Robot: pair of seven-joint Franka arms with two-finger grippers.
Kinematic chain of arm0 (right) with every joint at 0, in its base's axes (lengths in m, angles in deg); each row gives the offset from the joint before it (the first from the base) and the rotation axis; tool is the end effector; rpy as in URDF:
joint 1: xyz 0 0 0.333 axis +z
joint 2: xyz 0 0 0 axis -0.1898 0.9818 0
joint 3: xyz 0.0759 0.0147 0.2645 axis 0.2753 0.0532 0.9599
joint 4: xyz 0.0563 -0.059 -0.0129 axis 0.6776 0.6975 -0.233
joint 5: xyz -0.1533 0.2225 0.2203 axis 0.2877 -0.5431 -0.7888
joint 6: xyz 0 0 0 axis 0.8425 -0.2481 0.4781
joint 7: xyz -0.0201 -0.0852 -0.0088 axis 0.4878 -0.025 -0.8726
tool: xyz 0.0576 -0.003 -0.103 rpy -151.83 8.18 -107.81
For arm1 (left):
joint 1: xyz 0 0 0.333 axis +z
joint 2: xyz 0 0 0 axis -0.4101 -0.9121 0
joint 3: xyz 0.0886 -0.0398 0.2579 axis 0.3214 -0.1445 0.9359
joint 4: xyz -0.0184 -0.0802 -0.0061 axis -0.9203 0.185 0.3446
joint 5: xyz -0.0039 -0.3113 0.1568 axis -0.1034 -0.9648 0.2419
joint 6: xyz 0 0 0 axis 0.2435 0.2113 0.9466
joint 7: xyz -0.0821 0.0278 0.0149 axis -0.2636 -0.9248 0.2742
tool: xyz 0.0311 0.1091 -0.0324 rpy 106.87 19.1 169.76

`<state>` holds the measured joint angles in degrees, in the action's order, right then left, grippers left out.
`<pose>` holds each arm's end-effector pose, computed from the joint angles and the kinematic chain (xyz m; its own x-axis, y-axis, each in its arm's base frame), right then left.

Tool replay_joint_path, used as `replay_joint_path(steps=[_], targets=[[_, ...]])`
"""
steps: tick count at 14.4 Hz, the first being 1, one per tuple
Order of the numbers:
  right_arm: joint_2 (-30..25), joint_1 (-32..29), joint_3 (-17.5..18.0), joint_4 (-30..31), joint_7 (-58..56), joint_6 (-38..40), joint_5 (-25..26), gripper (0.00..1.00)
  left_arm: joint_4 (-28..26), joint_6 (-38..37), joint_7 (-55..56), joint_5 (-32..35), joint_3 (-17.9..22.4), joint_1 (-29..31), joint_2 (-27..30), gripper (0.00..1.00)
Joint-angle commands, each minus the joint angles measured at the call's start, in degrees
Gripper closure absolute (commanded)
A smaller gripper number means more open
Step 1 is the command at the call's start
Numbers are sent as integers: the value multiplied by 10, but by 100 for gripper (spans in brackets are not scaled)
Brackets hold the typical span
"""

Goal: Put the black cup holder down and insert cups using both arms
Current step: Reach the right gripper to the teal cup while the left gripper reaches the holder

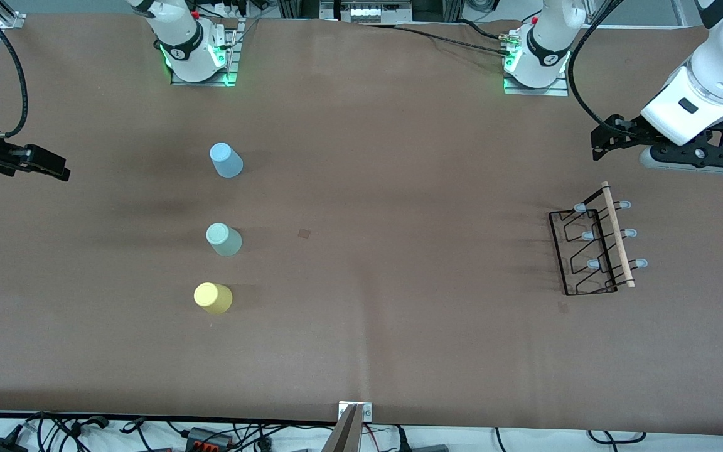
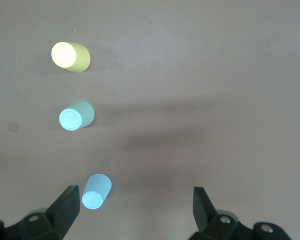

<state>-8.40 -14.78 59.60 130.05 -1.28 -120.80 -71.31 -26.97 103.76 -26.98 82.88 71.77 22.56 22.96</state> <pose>0.5400 -0.0104 0.5350 0.9939 -0.0756 -0.0803 -0.0732 -0.9968 0.0329 0.4972 -0.0673 0.5433 0.9963 -0.0843 -0.0184 -0.0847 -0.9961 -0.0227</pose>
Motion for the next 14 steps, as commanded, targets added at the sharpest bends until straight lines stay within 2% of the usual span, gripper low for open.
replay_joint_path(steps=[1, 7, 11, 12, 14], targets=[[-1, 0, -1, -3, -9, 6, -4, 0, -9, -4, 0, -4, -1, 2, 12, 0], [8, 5, 0, 7, -15, 3, -6, 0, -9, -4, 0, -4, -1, 2, 12, 0], [27, 20, 1, 43, -98, -15, -12, 0, -9, -3, 0, -4, -1, 2, 12, 0], [30, 32, 1, 69, -96, -47, -15, 0, -9, -3, 0, -4, -1, 2, 11, 0], [27, 48, 1, 157, -78, -171, -16, 0, -8, -3, 0, -4, -2, 2, 11, 0]])
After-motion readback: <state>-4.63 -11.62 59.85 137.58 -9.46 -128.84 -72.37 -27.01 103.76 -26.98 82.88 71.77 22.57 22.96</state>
